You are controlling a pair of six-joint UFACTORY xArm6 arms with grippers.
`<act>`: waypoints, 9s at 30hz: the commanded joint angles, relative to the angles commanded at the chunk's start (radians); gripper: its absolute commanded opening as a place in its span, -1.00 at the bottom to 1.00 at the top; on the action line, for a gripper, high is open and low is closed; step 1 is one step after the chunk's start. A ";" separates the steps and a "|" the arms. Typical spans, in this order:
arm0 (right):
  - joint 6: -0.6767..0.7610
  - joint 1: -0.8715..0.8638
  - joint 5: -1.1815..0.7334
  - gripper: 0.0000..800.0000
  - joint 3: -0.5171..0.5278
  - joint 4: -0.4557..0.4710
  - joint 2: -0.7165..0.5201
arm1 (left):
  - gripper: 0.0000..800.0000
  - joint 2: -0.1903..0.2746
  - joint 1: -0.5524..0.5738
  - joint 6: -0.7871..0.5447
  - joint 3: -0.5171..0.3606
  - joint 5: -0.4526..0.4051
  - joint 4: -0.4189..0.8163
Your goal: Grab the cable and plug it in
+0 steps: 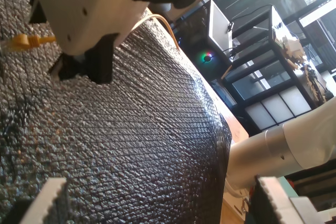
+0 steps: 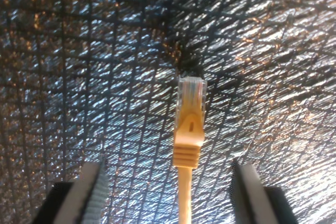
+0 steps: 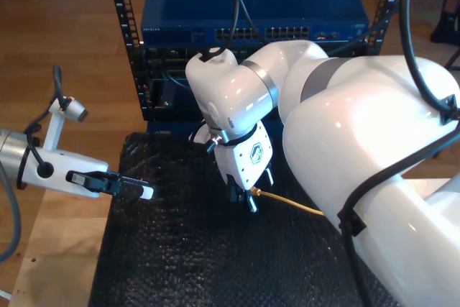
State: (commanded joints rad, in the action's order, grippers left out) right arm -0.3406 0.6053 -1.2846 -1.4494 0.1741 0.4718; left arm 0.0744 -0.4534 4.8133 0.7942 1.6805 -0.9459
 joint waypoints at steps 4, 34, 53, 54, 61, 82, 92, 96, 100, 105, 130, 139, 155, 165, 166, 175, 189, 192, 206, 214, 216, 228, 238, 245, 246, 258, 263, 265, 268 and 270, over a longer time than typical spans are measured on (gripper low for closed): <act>0.031 0.003 0.002 0.26 -0.002 0.003 0.002 | 0.99 0.000 0.000 0.000 0.000 0.000 0.000; 0.074 0.029 -0.003 -0.31 -0.031 0.110 0.032 | 0.99 -0.011 0.000 0.000 0.002 0.000 -0.002; 0.072 0.032 -0.005 -0.48 -0.041 0.103 0.043 | 0.99 -0.012 0.002 0.000 0.003 -0.003 -0.002; 0.072 0.032 -0.005 -0.51 -0.041 0.103 0.043 | 0.99 -0.012 0.002 0.000 0.003 -0.003 -0.002; 0.069 0.037 -0.005 -0.95 -0.043 0.109 0.043 | 0.99 -0.012 0.002 0.000 0.003 -0.002 -0.002; -0.301 -0.095 -0.071 -0.98 -0.011 -0.284 -0.213 | 0.99 -0.012 0.000 -0.002 0.002 0.009 -0.008; -0.470 -0.233 -0.212 -0.98 0.049 -0.474 -0.410 | 0.99 -0.008 0.000 -0.006 -0.002 0.017 -0.015; -0.566 -0.336 -0.278 -0.99 0.068 -0.620 -0.480 | 0.99 -0.008 0.006 -0.012 0.002 0.028 -0.018; -0.597 -0.376 -0.353 -0.99 0.061 -0.666 -0.508 | 0.99 0.009 0.017 -0.038 0.009 0.028 -0.025; -0.663 -0.376 -0.374 -0.98 0.066 -0.701 -0.546 | 0.99 0.049 0.068 -0.098 0.009 0.028 -0.063; -0.838 -0.476 -0.482 -0.98 0.126 -0.822 -0.652 | 0.98 0.137 0.307 -0.160 0.046 0.075 -0.290; -0.832 -0.416 -0.397 -0.98 0.176 -0.810 -0.675 | 0.98 0.127 0.308 -0.157 0.044 0.109 -0.347; -0.799 -0.341 -0.252 -0.98 0.212 -0.756 -0.666 | 0.98 0.127 0.319 -0.149 0.035 0.112 -0.345; -0.769 -0.315 -0.241 -0.98 0.210 -0.744 -0.666 | 0.97 0.130 0.318 -0.146 0.043 0.100 -0.341; -0.764 -0.308 -0.238 -0.98 0.210 -0.743 -0.666 | 0.97 0.130 0.318 -0.146 0.044 0.098 -0.341; -0.703 -0.252 -0.181 -0.98 0.209 -0.626 -0.675 | 0.97 0.132 0.316 -0.124 0.069 0.075 -0.342; -0.694 -0.247 -0.181 -0.98 0.209 -0.618 -0.744 | 0.94 0.133 0.319 -0.124 0.094 0.075 -0.342; -0.680 -0.242 -0.181 -0.98 0.209 -0.618 -0.746 | 0.93 0.133 0.319 -0.126 0.092 0.075 -0.342; -0.677 -0.229 -0.161 -0.98 0.210 -0.620 -0.741 | 0.57 0.141 0.321 -0.178 0.094 0.071 -0.293; -0.677 -0.227 -0.157 -0.98 0.212 -0.620 -0.735 | 0.39 0.166 0.321 -0.189 0.092 0.035 -0.269; -0.677 -0.229 -0.153 -0.98 0.212 -0.617 -0.735 | 0.38 0.170 0.319 -0.190 0.091 0.035 -0.269; -0.677 -0.207 -0.152 -0.98 0.213 -0.611 -0.736 | 0.32 0.196 0.321 -0.227 0.086 0.034 -0.270; -0.677 -0.199 -0.150 -0.98 0.215 -0.611 -0.736 | 0.16 0.204 0.319 -0.245 0.081 0.032 -0.270; -0.675 -0.199 -0.150 -0.98 0.213 -0.611 -0.736 | 0.02 0.207 0.319 -0.247 0.078 0.031 -0.269; -0.677 -0.199 -0.150 -0.98 0.213 -0.611 -0.736 | 0.01 0.209 0.319 -0.247 0.077 0.031 -0.269; -0.677 -0.199 -0.150 -0.98 0.212 -0.611 -0.736 | -0.17 0.229 0.319 -0.276 0.060 0.006 -0.269; -0.677 -0.199 -0.150 -0.98 0.212 -0.611 -0.736 | -0.25 0.229 0.318 -0.281 0.058 0.005 -0.269; -0.677 -0.199 -0.150 -0.98 0.212 -0.611 -0.736 | -0.35 0.229 0.318 -0.281 0.057 0.005 -0.269; -0.677 -0.199 -0.150 -0.98 0.212 -0.611 -0.736 | -0.38 0.239 0.318 -0.282 0.055 0.006 -0.269; -0.677 -0.199 -0.150 -0.98 0.212 -0.611 -0.736 | -0.39 0.241 0.318 -0.284 0.055 0.006 -0.269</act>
State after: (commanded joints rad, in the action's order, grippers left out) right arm -1.0173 0.4058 -1.4350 -1.2376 -0.4365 -0.2647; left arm 0.3153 -0.1358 4.5294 0.8495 1.6866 -1.2144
